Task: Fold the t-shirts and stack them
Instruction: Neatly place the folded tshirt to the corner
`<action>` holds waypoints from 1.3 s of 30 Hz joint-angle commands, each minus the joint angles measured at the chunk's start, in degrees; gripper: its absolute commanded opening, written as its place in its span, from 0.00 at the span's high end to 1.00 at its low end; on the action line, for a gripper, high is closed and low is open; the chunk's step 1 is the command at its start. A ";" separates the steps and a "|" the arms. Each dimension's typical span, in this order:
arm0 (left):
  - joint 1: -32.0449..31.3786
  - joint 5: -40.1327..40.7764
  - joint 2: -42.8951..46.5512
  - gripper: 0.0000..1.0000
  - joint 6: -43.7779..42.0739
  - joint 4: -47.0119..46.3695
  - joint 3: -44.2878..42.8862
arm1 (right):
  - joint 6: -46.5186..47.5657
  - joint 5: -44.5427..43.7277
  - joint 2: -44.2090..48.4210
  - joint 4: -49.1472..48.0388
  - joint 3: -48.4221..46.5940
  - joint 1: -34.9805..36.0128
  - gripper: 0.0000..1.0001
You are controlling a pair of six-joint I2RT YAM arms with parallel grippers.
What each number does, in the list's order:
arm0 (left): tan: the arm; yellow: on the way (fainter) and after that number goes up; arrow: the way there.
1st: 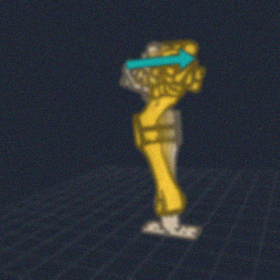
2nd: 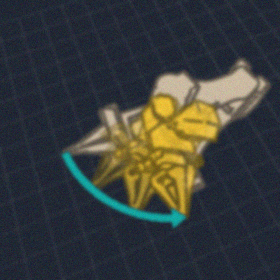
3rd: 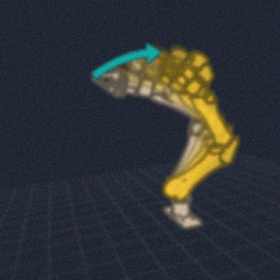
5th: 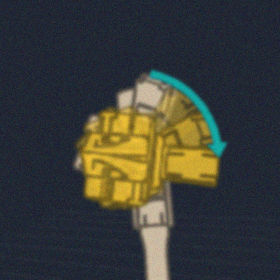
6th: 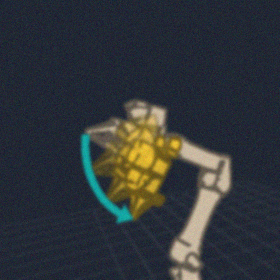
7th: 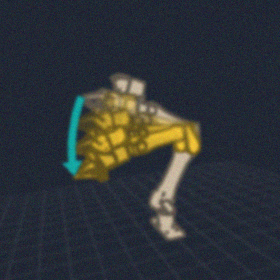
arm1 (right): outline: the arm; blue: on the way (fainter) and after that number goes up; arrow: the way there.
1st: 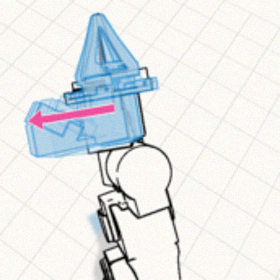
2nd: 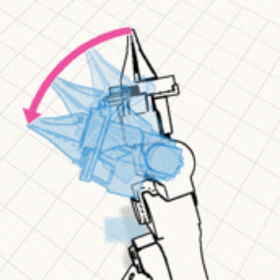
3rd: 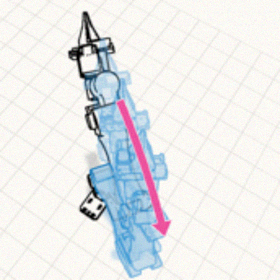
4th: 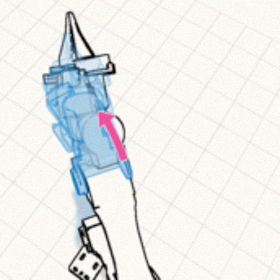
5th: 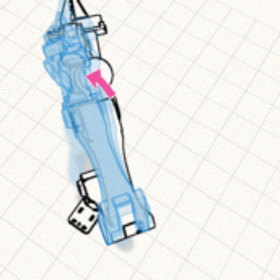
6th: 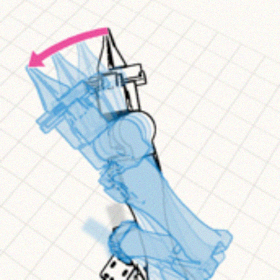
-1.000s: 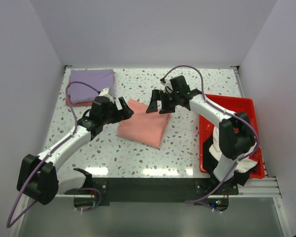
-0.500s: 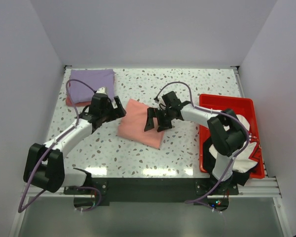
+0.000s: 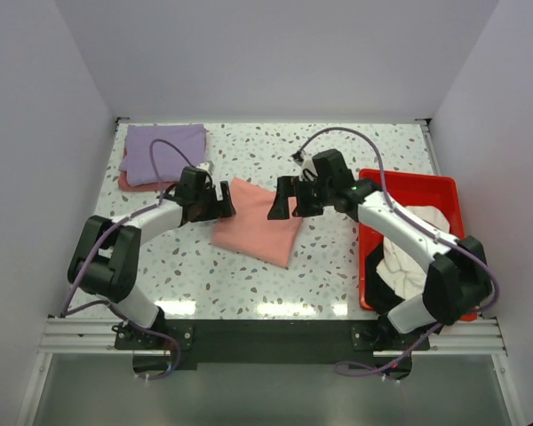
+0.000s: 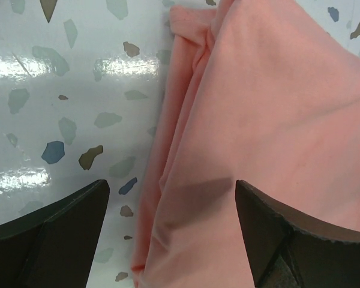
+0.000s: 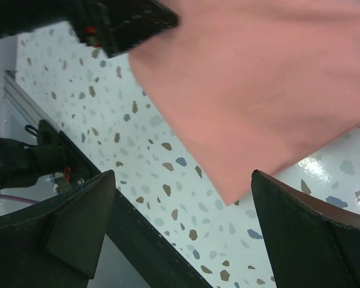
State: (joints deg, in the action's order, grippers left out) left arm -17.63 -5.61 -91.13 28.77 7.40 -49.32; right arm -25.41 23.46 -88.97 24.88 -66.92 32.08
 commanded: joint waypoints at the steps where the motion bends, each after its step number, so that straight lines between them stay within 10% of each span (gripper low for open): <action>1: 0.31 -0.28 -2.46 0.11 -2.41 -1.86 -3.06 | 0.45 -2.28 7.92 1.56 1.52 -0.26 0.01; 17: -3.99 0.49 -6.69 0.54 -2.50 -3.28 2.04 | 3.35 -12.74 23.22 10.80 8.11 -2.80 0.01; 26: -8.39 10.96 -7.22 1.00 -0.91 -0.02 -0.16 | 5.72 -17.66 25.51 13.35 8.03 -3.69 0.01; 39: -8.30 28.90 -2.82 1.00 -7.41 5.17 -9.03 | 8.27 -23.29 27.53 11.77 9.26 -3.95 0.01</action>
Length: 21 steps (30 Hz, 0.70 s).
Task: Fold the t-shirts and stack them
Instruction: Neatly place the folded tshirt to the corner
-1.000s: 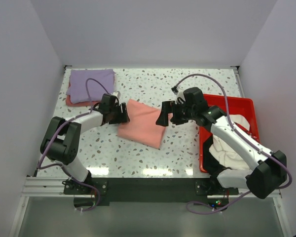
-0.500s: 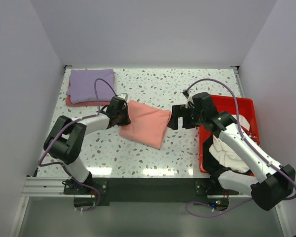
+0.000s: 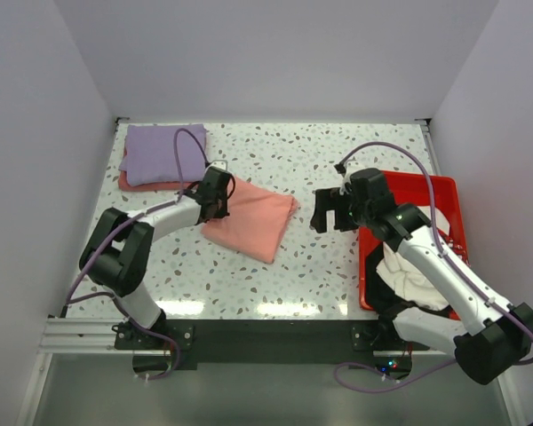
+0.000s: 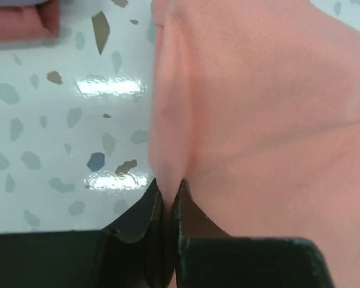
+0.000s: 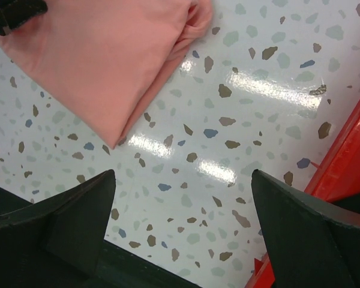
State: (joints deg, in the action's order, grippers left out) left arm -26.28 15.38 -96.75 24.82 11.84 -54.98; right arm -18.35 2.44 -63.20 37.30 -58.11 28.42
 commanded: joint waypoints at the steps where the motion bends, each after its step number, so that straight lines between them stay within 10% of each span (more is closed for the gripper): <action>1: 0.36 8.18 2.71 1.00 -4.51 0.73 -4.07 | 1.12 -3.13 1.85 -0.74 0.45 -0.21 0.01; 21: 7.38 19.52 -9.68 1.00 -11.63 8.12 -32.46 | 1.21 -8.76 4.31 -1.00 1.68 -0.39 0.01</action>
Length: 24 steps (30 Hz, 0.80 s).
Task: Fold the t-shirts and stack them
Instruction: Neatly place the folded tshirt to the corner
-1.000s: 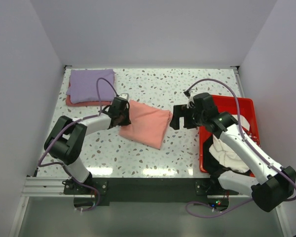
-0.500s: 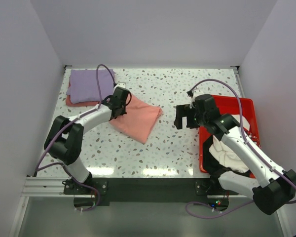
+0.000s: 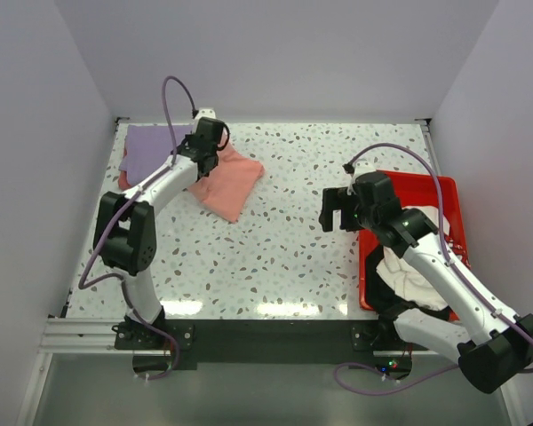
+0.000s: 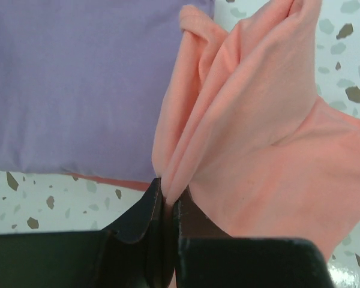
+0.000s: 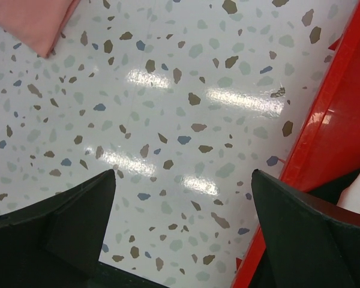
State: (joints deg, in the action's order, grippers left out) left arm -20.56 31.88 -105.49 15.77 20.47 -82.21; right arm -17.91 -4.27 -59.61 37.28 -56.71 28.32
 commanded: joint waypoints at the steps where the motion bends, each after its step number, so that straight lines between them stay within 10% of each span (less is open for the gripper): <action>1: 1.83 2.84 -1.38 1.00 -3.28 -0.34 -6.89 | 0.77 -2.14 0.73 -1.07 0.28 -0.37 0.01; 24: 4.91 6.01 -5.25 1.00 -12.96 7.30 -29.31 | 1.04 -4.25 0.29 -1.33 0.90 -0.46 0.01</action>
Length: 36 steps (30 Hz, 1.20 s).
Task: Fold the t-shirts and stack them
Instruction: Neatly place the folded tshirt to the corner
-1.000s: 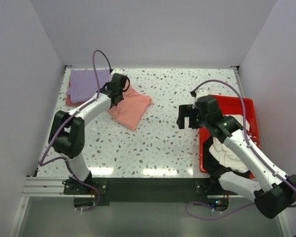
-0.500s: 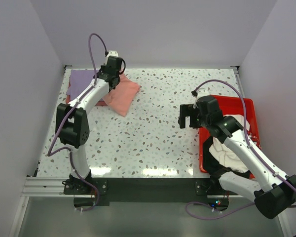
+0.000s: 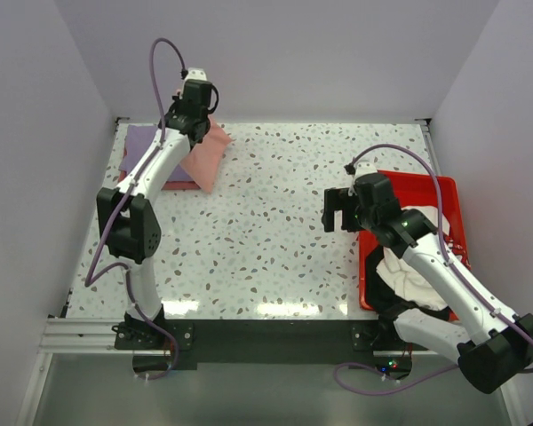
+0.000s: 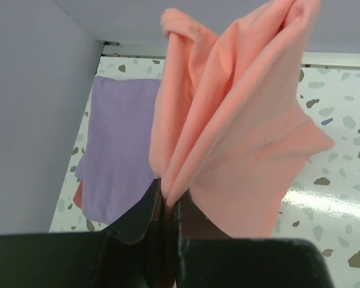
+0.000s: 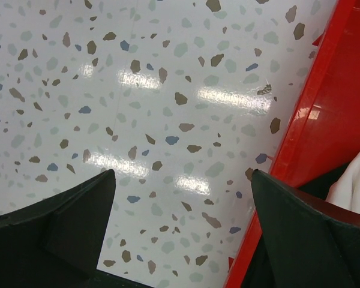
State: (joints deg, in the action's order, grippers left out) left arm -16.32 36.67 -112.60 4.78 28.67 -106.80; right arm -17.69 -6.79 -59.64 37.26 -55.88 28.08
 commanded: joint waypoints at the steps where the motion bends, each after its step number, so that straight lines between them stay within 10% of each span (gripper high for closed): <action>1: 0.67 0.95 1.94 1.00 -1.88 -0.80 -5.08 | 0.82 -1.74 0.31 -1.31 0.07 -0.30 0.01; 36: 12.53 -6.52 1.77 1.00 7.87 -7.57 0.54 | 1.08 -3.49 -0.48 -0.43 -0.72 -0.39 0.01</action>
State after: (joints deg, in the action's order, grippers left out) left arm -6.17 30.17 -112.44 9.87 27.44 -107.42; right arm -17.50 -8.32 -59.86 37.28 -55.79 28.03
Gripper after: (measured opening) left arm 0.075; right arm 0.987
